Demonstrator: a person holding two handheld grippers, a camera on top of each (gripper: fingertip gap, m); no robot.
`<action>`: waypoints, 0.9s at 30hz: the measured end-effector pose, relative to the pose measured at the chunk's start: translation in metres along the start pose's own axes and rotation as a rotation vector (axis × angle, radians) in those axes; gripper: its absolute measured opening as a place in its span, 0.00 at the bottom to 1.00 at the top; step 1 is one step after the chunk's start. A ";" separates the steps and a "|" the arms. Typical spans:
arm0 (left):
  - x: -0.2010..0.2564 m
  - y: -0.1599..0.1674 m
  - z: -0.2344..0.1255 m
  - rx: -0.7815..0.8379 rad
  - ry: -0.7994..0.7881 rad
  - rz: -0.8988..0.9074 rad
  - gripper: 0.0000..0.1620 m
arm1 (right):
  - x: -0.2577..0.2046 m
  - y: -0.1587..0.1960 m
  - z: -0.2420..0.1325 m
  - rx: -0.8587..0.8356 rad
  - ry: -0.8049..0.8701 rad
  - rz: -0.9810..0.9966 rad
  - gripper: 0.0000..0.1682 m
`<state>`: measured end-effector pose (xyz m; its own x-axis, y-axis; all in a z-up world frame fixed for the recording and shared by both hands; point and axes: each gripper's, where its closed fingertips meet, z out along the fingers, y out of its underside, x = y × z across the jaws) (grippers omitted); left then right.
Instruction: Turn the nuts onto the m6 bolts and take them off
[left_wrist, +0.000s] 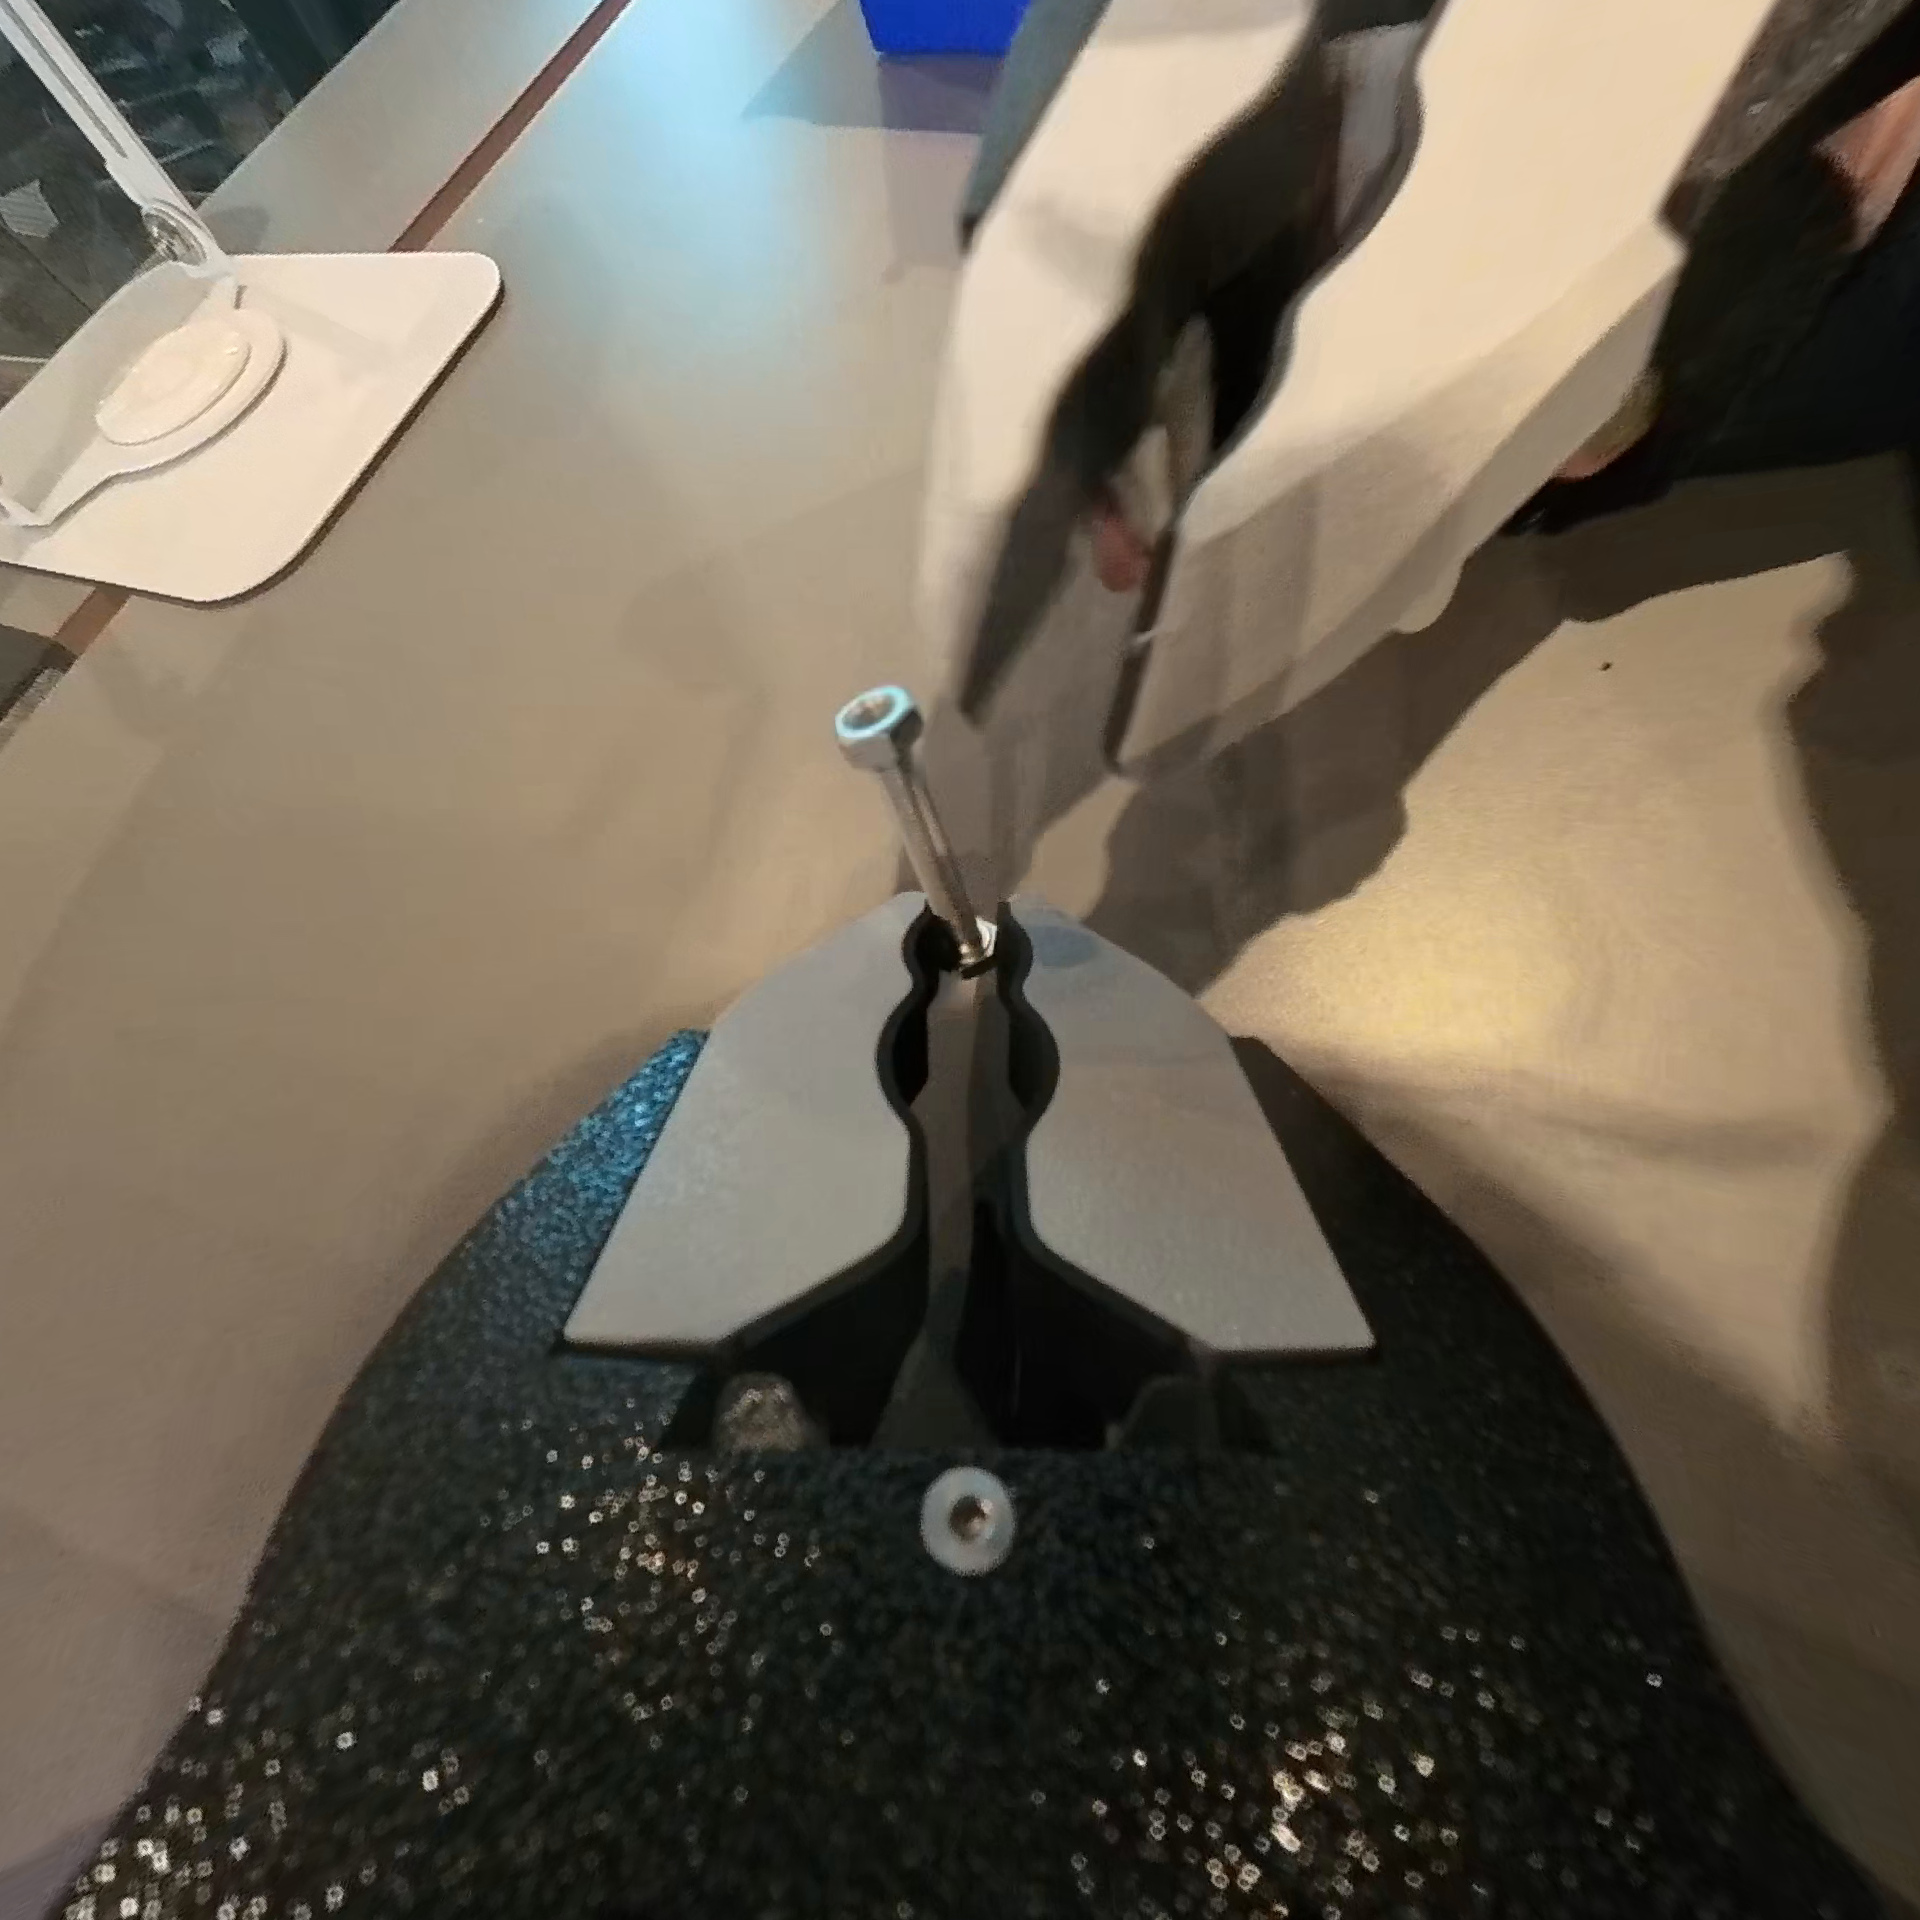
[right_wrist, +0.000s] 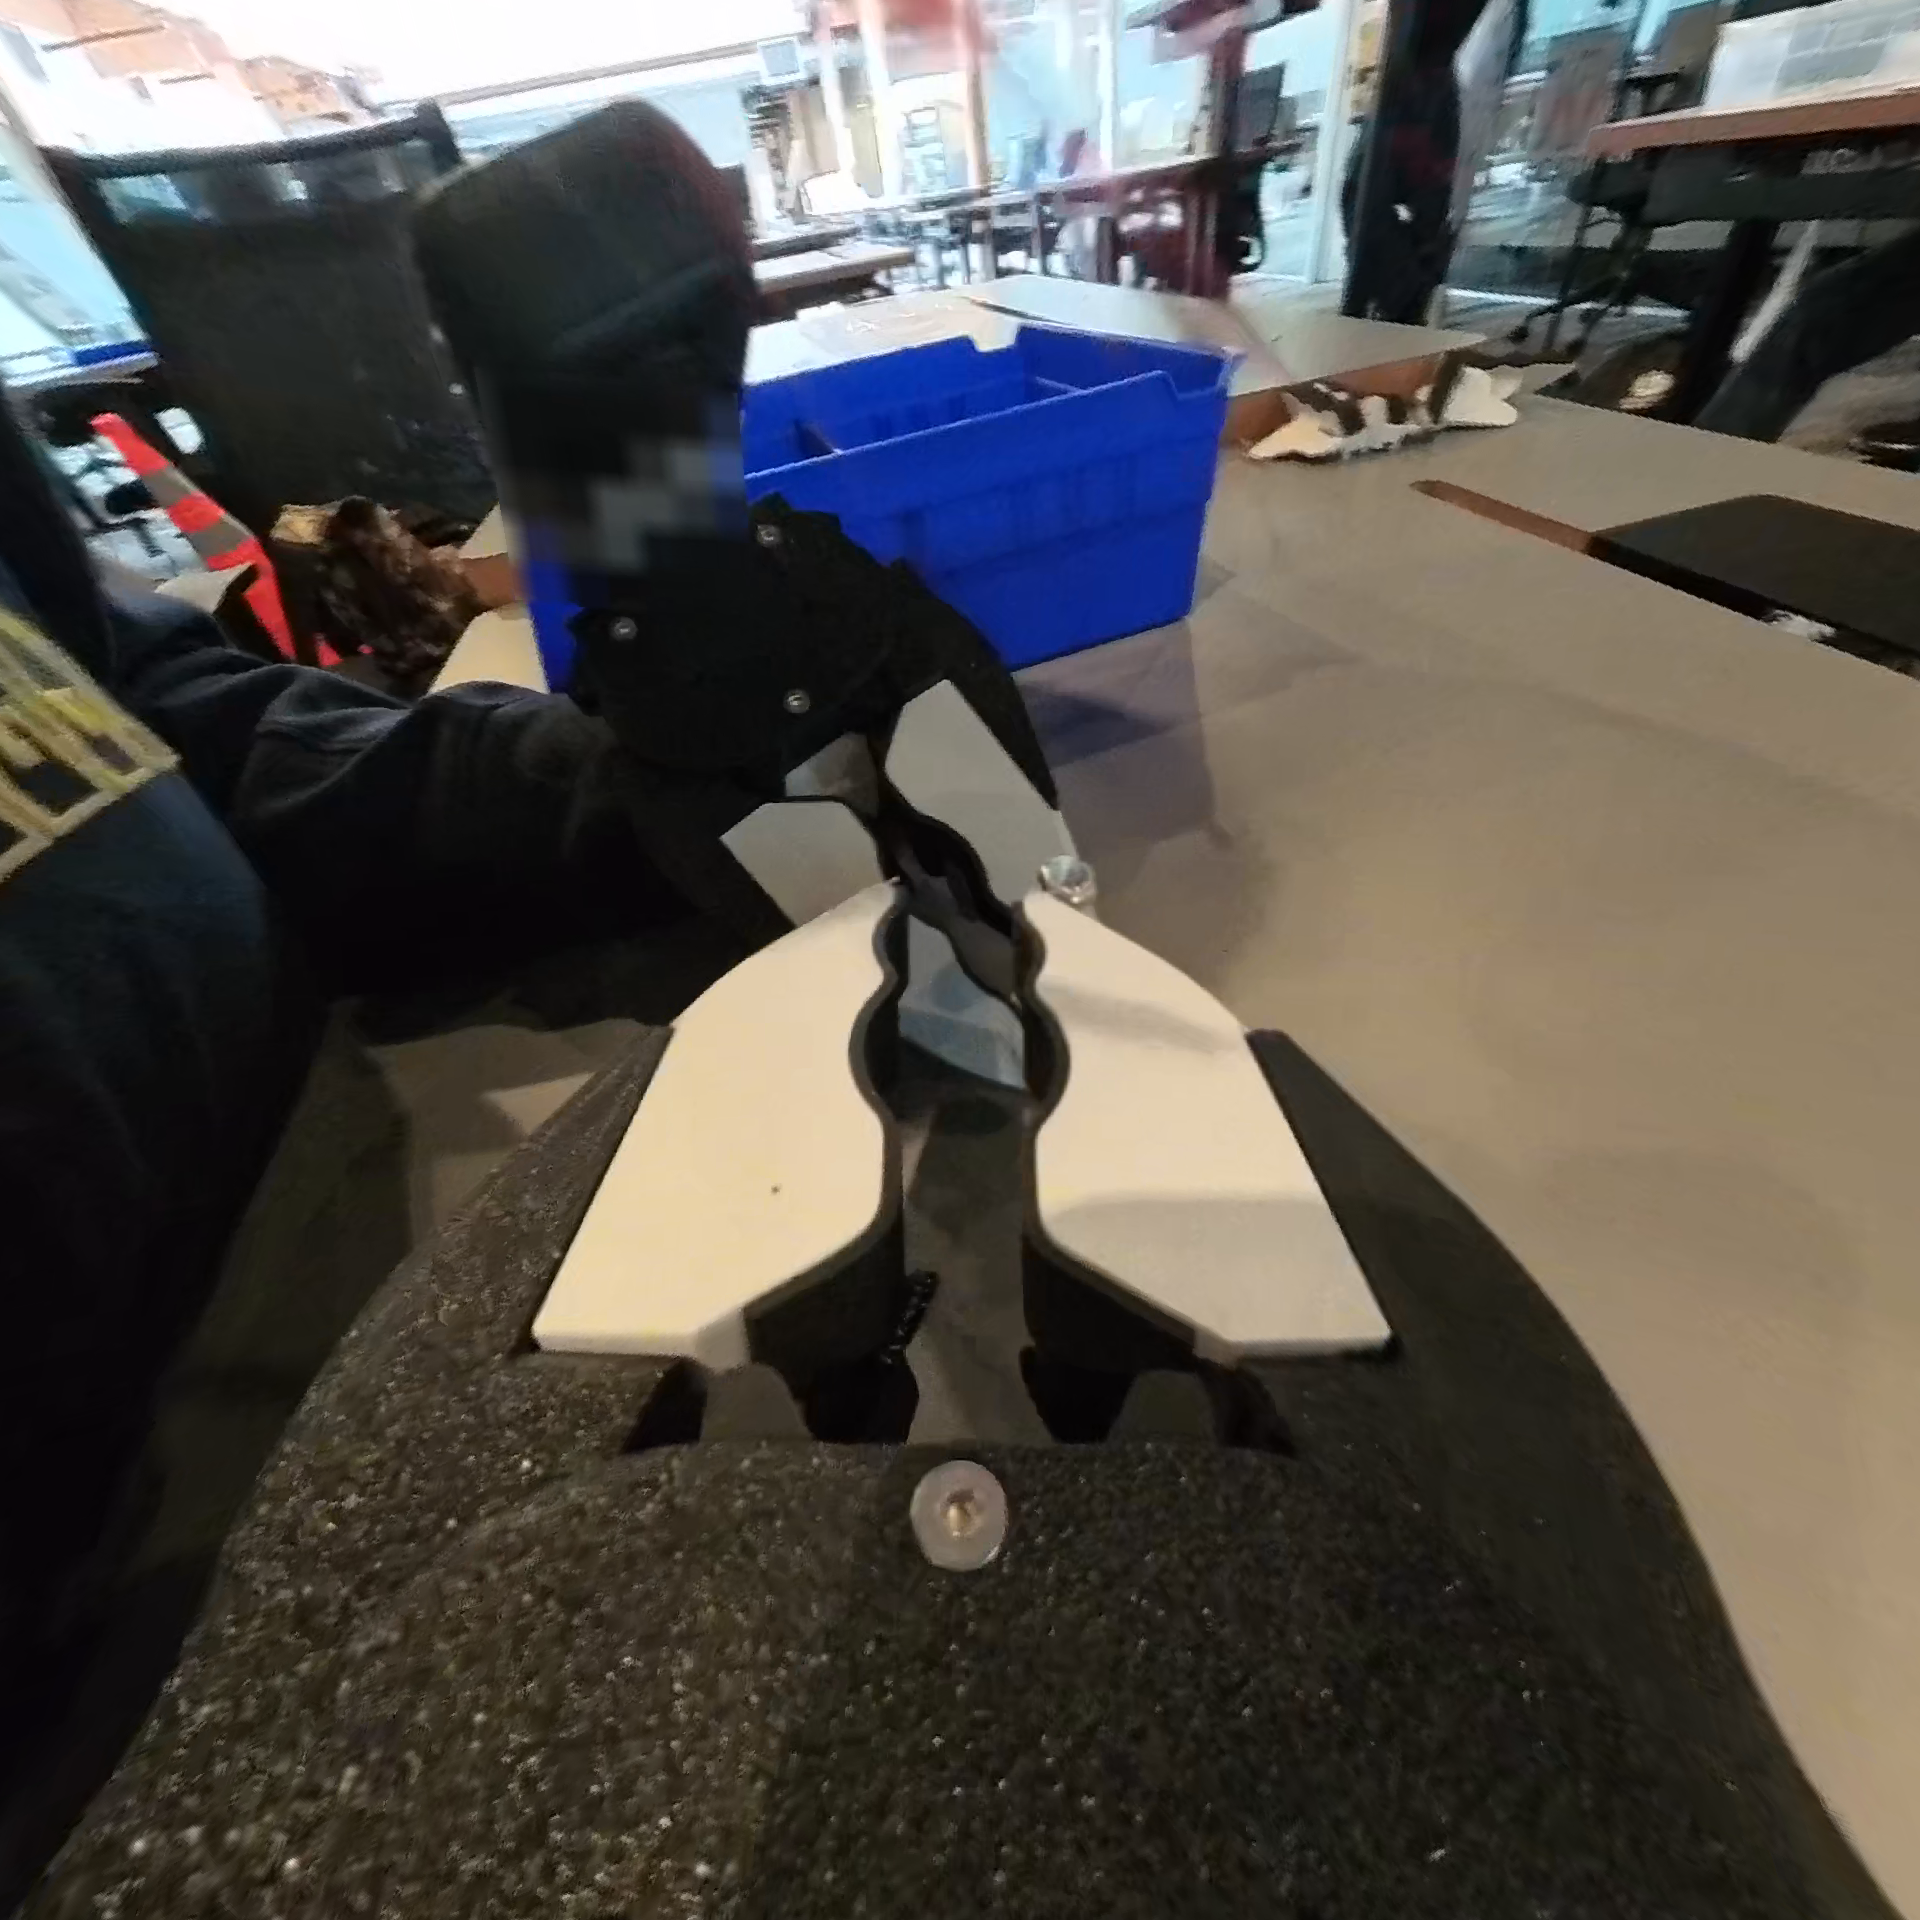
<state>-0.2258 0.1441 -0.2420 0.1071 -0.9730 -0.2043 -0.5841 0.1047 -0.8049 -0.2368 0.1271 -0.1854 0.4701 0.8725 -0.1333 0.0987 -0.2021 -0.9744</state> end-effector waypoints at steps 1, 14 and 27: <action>0.000 0.000 0.000 0.000 0.001 0.000 0.06 | -0.001 -0.001 -0.001 0.007 -0.002 -0.003 0.10; 0.000 -0.002 0.001 0.008 0.005 0.003 0.06 | 0.002 -0.004 -0.002 0.031 0.021 -0.007 0.11; -0.002 -0.006 0.001 0.032 -0.006 0.011 0.06 | -0.001 -0.006 -0.003 0.040 -0.006 0.001 0.08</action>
<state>-0.2220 0.1459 -0.2371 0.1055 -0.9705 -0.2167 -0.5595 0.1222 -0.8198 -0.2349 0.1261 -0.1791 0.4651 0.8748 -0.1357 0.0628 -0.1855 -0.9806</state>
